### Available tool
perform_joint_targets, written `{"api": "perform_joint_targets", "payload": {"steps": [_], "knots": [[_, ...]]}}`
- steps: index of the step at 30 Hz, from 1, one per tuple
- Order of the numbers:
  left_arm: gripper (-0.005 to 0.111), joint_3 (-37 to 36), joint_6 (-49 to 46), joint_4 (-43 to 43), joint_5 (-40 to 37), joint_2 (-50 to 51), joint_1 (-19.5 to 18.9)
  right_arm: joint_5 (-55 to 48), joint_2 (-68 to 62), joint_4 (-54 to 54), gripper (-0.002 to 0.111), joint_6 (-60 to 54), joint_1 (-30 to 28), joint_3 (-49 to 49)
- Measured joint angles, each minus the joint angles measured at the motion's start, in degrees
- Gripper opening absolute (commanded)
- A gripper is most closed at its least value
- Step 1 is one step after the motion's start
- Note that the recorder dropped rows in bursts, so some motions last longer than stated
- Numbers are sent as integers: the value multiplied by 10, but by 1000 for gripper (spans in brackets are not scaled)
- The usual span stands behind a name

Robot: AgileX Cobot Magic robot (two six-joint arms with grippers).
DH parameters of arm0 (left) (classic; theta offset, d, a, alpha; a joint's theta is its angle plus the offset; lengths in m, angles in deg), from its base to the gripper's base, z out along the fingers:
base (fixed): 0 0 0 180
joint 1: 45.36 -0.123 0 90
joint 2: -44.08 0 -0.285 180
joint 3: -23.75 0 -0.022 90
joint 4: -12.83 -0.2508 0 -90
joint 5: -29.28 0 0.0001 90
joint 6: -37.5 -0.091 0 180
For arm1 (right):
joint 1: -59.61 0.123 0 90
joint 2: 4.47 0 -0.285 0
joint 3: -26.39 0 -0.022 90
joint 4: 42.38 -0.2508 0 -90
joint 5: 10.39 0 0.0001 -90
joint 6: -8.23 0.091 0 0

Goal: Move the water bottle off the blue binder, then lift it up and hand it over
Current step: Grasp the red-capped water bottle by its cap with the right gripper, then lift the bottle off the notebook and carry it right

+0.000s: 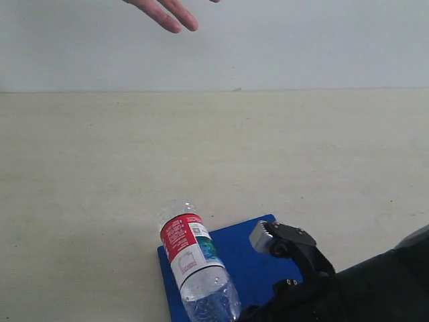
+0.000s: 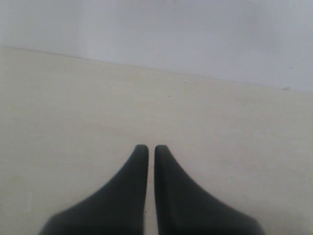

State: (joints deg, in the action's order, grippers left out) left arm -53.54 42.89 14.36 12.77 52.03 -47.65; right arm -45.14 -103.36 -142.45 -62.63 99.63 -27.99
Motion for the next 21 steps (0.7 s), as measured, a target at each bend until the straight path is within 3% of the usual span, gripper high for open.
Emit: {"api": "perform_joint_targets", "payload": {"steps": [5,21], "knots": [[4,0,0,0,0,0,0,47,35,3,0,-8,0,0],[4,0,0,0,0,0,0,419,360,4,0,24,0,-1]]}}
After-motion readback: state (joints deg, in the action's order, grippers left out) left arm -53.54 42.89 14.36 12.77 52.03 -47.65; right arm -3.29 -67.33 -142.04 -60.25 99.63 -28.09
